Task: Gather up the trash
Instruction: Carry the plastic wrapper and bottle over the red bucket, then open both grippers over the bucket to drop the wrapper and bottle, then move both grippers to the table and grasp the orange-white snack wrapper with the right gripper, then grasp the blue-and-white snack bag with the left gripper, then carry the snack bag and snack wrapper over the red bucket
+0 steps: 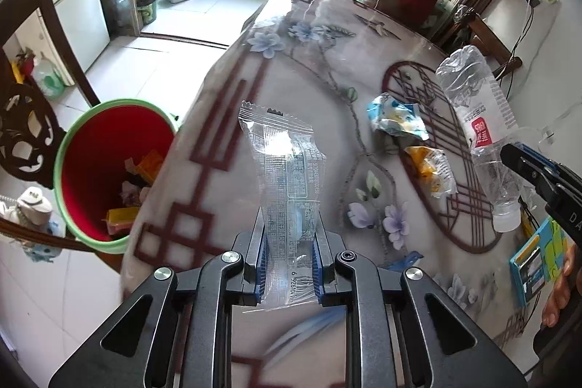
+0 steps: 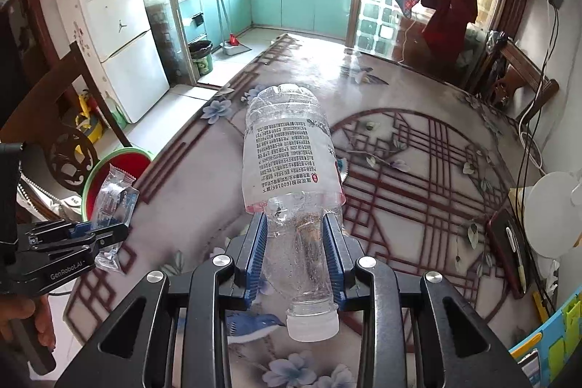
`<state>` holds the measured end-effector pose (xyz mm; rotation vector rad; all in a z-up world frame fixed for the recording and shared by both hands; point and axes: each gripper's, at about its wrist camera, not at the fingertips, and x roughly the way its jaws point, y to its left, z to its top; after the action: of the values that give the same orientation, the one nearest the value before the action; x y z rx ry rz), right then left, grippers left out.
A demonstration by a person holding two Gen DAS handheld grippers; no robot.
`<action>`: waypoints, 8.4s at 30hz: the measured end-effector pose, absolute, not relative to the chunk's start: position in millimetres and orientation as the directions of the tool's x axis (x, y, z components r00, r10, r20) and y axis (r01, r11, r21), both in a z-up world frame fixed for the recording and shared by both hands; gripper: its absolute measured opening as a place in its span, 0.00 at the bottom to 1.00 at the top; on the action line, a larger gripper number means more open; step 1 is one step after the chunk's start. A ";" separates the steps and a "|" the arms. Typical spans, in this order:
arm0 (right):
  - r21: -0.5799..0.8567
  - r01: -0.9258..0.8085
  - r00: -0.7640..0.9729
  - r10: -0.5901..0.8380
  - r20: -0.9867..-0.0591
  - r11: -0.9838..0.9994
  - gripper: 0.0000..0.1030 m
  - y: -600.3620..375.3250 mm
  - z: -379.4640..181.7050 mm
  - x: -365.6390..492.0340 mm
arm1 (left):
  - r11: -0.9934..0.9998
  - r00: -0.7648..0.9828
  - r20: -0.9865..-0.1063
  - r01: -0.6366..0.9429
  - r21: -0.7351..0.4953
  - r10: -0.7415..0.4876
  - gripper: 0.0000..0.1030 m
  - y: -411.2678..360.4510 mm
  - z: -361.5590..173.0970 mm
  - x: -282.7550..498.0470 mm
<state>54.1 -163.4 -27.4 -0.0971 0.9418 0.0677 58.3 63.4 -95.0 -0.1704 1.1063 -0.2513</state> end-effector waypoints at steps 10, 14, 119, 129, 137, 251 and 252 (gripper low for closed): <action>-0.037 -0.104 0.574 0.029 -0.818 0.994 0.28 -110.7 -30.7 59.9 | 0.956 0.405 -0.866 0.135 -0.260 -0.293 0.18 103.8 -100.5 68.7; -0.039 -0.111 0.571 0.032 -0.821 0.993 0.28 -87.5 -31.3 63.1 | 0.954 0.399 -0.866 0.139 -0.267 -0.301 0.18 119.0 -103.0 73.3; 0.030 0.091 0.475 -0.016 -0.880 0.995 0.40 -232.0 -88.0 81.2 | 0.963 0.312 -0.912 0.116 -0.242 -0.266 0.60 81.3 -122.8 61.4; 0.107 -0.007 0.398 0.101 -0.912 0.994 0.40 -233.5 -130.9 115.5 | 0.958 0.322 -0.905 0.157 -0.238 -0.278 0.60 28.7 -106.5 45.2; 0.143 -0.022 0.392 0.140 -0.909 0.989 0.40 -241.9 -143.1 116.3 | 0.964 0.325 -0.911 0.170 -0.207 -0.253 0.60 -0.5 -106.1 61.5; 0.096 -0.286 0.466 0.226 -0.855 0.953 0.22 61.6 -73.7 101.3 | 0.988 0.465 -0.877 -0.023 -0.152 -0.124 0.04 241.5 -118.7 88.2; 0.097 -0.290 0.463 0.228 -0.856 0.952 0.22 69.6 -75.3 104.2 | 0.988 0.460 -0.879 -0.027 -0.150 -0.121 0.04 248.5 -121.6 91.3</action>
<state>104.2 69.6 -75.3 -0.0659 1.0419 0.3189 91.3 248.5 -121.6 -0.1498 1.0919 -0.0583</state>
